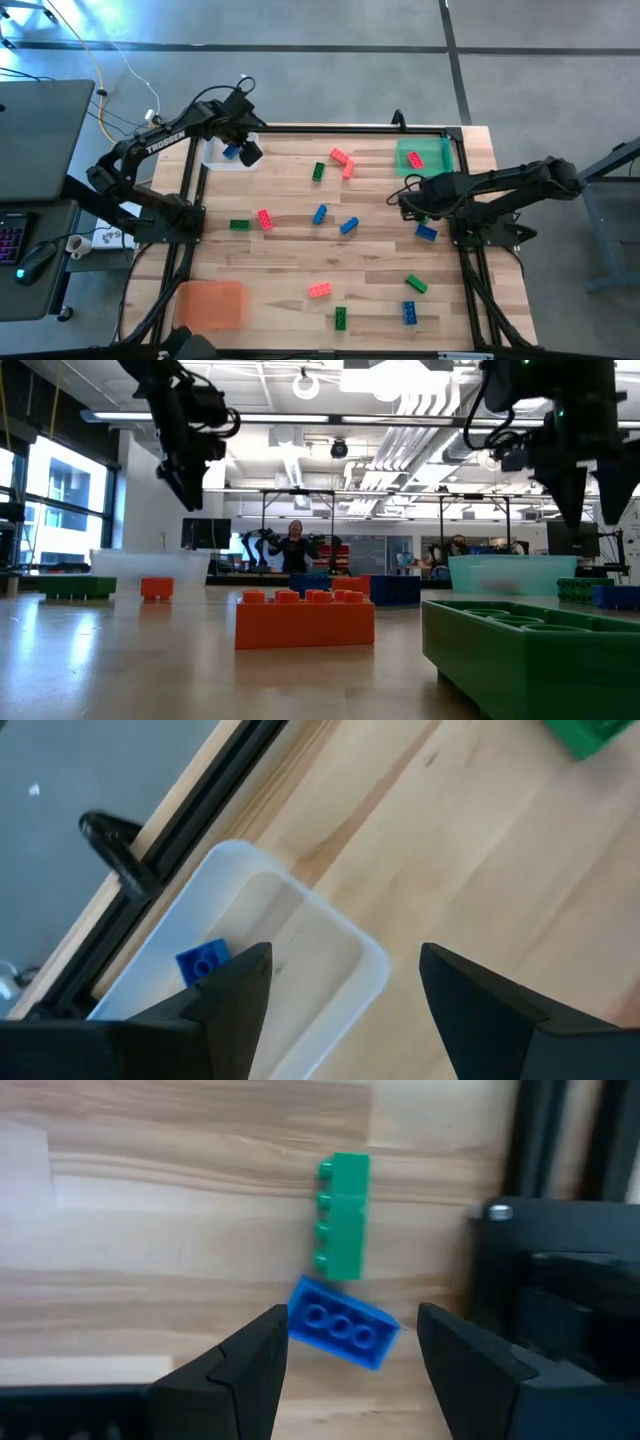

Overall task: Sort & place blocks by color
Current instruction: Put the green game piece into the orange bin

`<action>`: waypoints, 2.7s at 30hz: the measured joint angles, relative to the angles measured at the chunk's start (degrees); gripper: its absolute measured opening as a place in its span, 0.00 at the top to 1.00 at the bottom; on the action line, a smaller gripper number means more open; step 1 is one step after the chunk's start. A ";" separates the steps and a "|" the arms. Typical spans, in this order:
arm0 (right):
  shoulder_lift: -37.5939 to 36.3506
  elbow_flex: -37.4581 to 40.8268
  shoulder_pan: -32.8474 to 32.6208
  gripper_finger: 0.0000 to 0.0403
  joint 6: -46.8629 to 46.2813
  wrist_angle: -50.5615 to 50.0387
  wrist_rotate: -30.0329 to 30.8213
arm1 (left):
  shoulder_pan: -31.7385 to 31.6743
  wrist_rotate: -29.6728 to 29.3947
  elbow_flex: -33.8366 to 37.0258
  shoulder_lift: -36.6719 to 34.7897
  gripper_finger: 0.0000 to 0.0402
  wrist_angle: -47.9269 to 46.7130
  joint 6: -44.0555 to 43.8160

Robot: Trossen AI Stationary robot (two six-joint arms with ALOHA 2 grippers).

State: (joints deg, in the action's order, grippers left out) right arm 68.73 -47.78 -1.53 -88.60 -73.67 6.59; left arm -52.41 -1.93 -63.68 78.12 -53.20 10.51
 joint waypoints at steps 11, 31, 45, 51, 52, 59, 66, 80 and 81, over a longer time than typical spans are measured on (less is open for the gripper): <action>-0.22 9.25 6.57 0.48 2.79 10.91 -1.99 | 5.40 -0.21 0.00 -8.62 0.40 0.30 -5.85; -0.02 17.59 12.52 0.48 6.22 21.37 -2.61 | 6.09 -0.34 -0.01 -12.82 0.40 0.39 -8.84; -0.06 19.69 12.52 0.83 7.63 23.39 -5.37 | 6.07 -0.35 0.00 -12.82 0.40 0.80 -8.83; 0.00 18.32 12.47 0.83 10.31 23.77 -5.57 | 6.07 -0.23 0.00 -12.80 0.40 0.82 -8.83; 0.00 17.51 12.47 0.83 10.65 23.83 -5.22 | 6.07 -0.22 0.00 -12.80 0.40 0.81 -8.83; 0.00 9.34 12.03 0.83 14.06 24.09 -0.12 | 6.07 -0.20 0.00 -12.80 0.40 0.82 -8.82; -0.02 1.00 10.04 0.83 18.63 27.22 4.80 | 6.07 -0.18 -0.01 -12.75 0.40 0.82 -10.23; -0.04 -4.58 6.56 0.83 32.08 44.65 5.82 | 6.04 6.17 -0.01 -11.33 0.40 0.81 -11.57; -0.04 -4.58 6.25 0.83 33.09 46.59 5.17 | 6.04 7.41 0.00 -11.23 0.40 1.07 -11.50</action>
State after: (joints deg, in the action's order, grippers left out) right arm 68.69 -52.36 4.72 -55.50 -27.08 11.77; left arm -46.37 5.48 -63.68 66.89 -52.13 -0.99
